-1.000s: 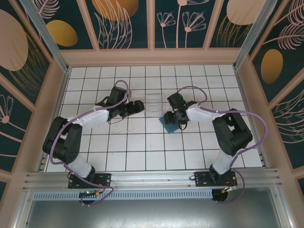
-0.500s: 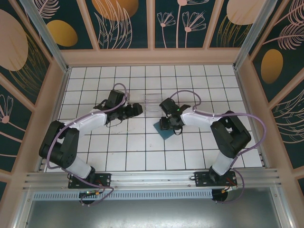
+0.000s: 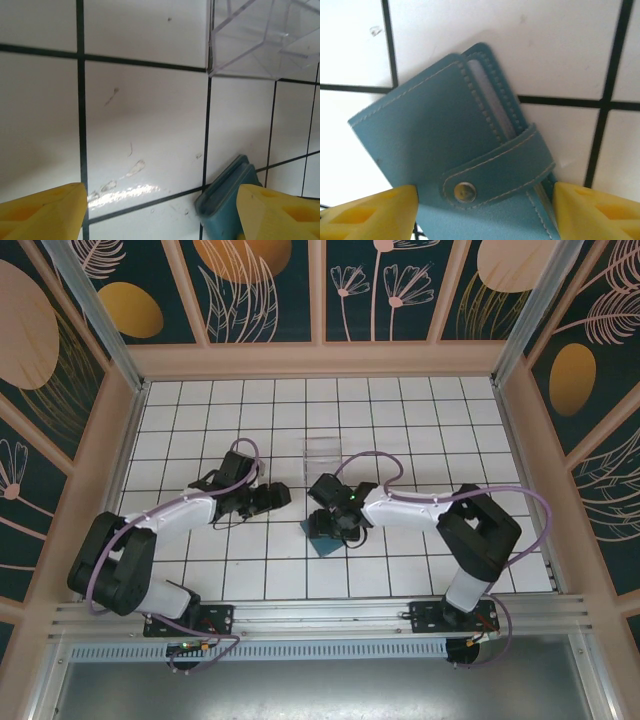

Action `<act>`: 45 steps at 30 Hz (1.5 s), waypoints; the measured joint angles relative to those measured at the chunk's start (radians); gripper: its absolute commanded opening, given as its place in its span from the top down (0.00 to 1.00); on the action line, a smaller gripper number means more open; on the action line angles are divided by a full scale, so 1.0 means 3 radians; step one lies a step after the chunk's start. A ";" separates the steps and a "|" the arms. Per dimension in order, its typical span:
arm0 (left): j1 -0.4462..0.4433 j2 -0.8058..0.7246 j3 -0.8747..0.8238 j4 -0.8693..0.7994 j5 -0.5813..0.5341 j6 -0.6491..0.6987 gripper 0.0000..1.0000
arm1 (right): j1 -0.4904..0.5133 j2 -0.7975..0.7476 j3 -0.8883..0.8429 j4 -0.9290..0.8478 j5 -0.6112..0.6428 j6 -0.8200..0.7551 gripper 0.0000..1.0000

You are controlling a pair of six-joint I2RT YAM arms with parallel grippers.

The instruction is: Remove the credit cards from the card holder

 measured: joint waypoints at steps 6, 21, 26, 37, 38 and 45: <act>0.0000 -0.0116 -0.0064 -0.0039 0.0011 -0.0008 0.22 | 0.0061 -0.0200 -0.0191 0.0203 -0.0328 0.0078 0.26; -0.0094 -0.0134 -0.0141 0.0125 0.0238 -0.0318 0.48 | -0.0118 -0.0483 -0.0192 0.0231 -0.0612 -0.1272 0.38; -0.0156 -0.0114 -0.0149 0.0123 0.0225 -0.0388 0.50 | -0.0140 -0.0510 -0.0102 0.0074 -0.0563 -0.2289 0.45; -0.0158 -0.0079 -0.0268 0.0117 0.0046 -0.0509 0.50 | -0.0053 -0.0137 0.0315 -0.0298 -0.0486 -0.4116 0.48; -0.0158 -0.0079 -0.0295 0.0117 0.0031 -0.0525 0.50 | -0.0042 -0.0090 0.0350 -0.0317 -0.0482 -0.4218 0.49; -0.0158 -0.0084 -0.0406 0.0127 -0.0011 -0.0596 0.52 | -0.0032 0.0154 0.0482 -0.0378 -0.0434 -0.4686 0.53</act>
